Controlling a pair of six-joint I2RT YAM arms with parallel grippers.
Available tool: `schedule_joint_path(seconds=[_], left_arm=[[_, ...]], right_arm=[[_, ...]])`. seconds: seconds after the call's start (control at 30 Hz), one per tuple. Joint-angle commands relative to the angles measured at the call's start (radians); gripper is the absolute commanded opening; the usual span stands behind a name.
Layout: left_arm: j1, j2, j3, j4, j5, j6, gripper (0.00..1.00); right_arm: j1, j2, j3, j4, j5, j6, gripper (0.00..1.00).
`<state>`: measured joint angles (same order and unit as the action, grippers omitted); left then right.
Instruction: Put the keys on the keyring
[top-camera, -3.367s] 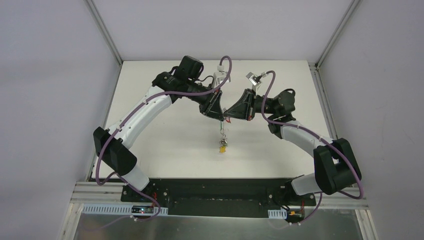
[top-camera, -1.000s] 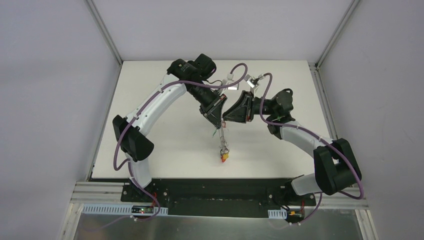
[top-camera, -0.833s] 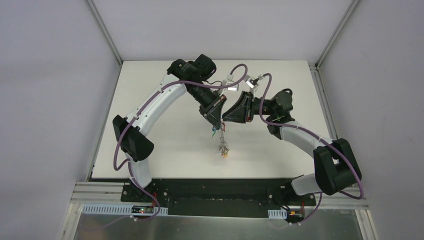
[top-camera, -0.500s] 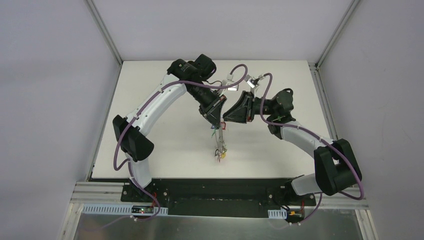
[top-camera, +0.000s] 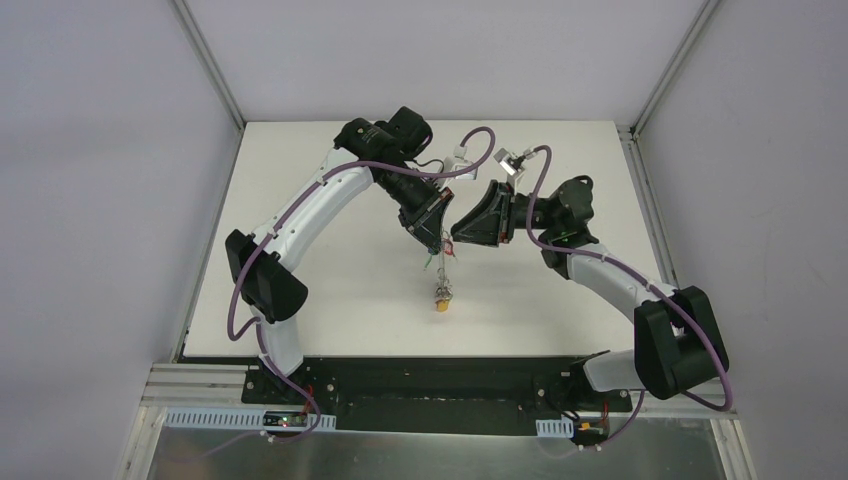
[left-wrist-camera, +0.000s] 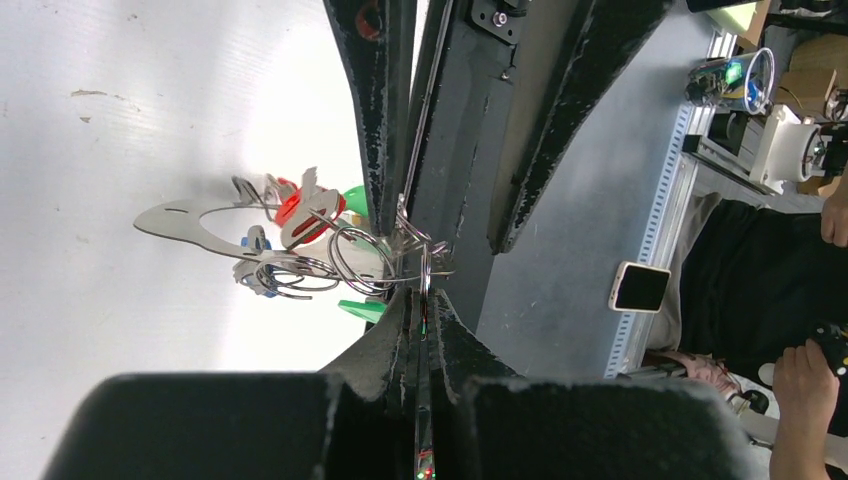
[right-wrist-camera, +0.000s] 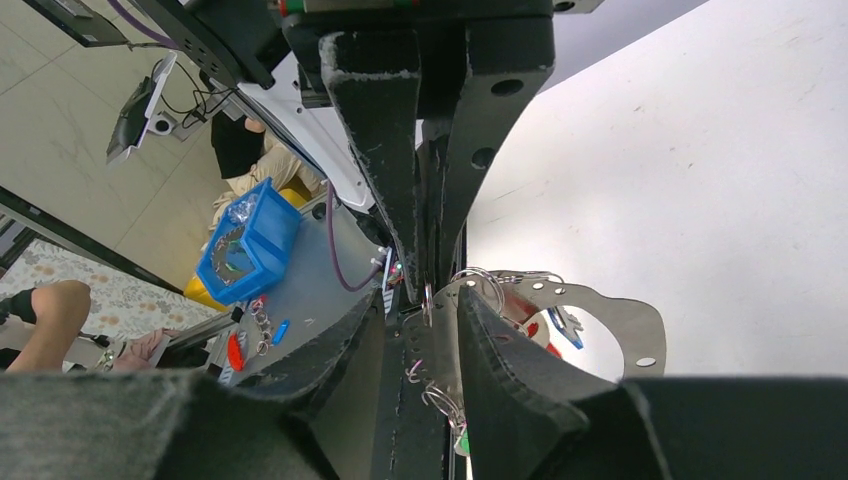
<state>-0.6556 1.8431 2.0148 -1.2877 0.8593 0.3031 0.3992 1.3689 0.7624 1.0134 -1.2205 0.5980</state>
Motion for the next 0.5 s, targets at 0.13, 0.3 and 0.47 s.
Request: schedule_joint_path(seconds=[0.13,0.3,0.47], left_arm=[[-0.006,-0.035,0.002,0.015,0.031,0.001,0.0],[-0.006,-0.035,-0.003,0.016,0.029,0.005,0.0],[-0.006,-0.035,-0.011,0.017,0.031,0.007,0.0]], right_arm=[[0.04,-0.01,0.028,-0.064,-0.031,-0.096,0.34],[0.062,0.005,0.037,-0.07,-0.032,-0.101,0.32],[0.067,0.015,0.045,-0.072,-0.031,-0.099,0.25]])
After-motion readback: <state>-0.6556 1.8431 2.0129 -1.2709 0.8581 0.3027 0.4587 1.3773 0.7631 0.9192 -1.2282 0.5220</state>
